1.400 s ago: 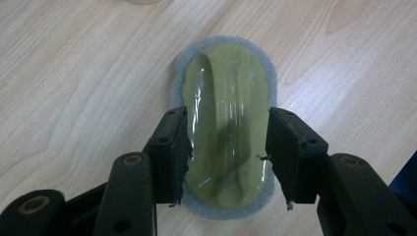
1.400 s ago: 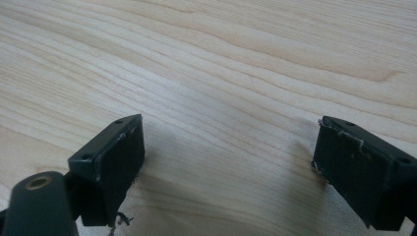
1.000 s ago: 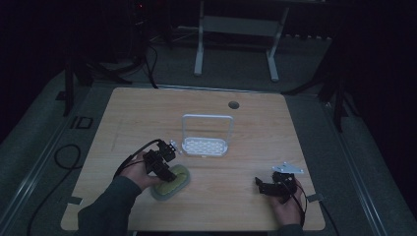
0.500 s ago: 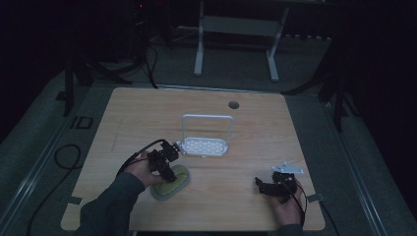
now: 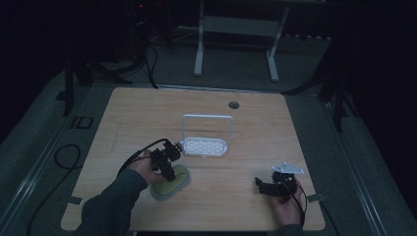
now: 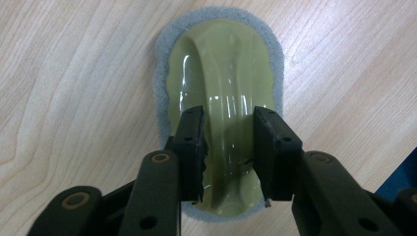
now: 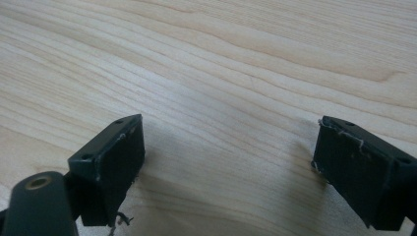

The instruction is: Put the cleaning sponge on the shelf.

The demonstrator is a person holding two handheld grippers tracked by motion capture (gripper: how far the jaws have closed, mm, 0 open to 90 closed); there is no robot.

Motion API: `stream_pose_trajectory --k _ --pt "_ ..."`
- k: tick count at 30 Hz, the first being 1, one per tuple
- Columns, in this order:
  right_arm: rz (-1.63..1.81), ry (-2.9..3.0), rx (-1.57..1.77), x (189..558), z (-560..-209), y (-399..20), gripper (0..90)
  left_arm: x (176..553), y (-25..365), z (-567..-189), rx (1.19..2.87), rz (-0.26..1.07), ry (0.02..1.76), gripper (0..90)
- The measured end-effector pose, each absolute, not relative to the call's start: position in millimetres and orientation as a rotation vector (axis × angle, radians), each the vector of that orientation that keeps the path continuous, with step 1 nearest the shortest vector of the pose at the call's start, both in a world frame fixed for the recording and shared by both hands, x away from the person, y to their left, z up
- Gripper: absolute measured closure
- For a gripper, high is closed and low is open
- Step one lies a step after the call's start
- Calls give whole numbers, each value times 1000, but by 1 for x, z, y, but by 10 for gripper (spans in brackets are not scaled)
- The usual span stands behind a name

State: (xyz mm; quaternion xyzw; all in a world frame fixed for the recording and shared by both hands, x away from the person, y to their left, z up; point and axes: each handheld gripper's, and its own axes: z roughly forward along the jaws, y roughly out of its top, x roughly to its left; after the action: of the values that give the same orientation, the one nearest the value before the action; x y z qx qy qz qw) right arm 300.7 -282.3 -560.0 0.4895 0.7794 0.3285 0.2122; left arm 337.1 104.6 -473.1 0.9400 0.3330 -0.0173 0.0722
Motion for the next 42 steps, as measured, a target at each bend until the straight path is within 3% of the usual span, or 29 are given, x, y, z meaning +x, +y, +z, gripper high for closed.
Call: stream_pose_trajectory --k 17,42 --pt "913 2164 1360 301 -560 -282 116 336 95 -468 2924 23 890 719" --pt "912 2163 1360 301 -560 -282 116 338 84 -452 2908 148 678 719"
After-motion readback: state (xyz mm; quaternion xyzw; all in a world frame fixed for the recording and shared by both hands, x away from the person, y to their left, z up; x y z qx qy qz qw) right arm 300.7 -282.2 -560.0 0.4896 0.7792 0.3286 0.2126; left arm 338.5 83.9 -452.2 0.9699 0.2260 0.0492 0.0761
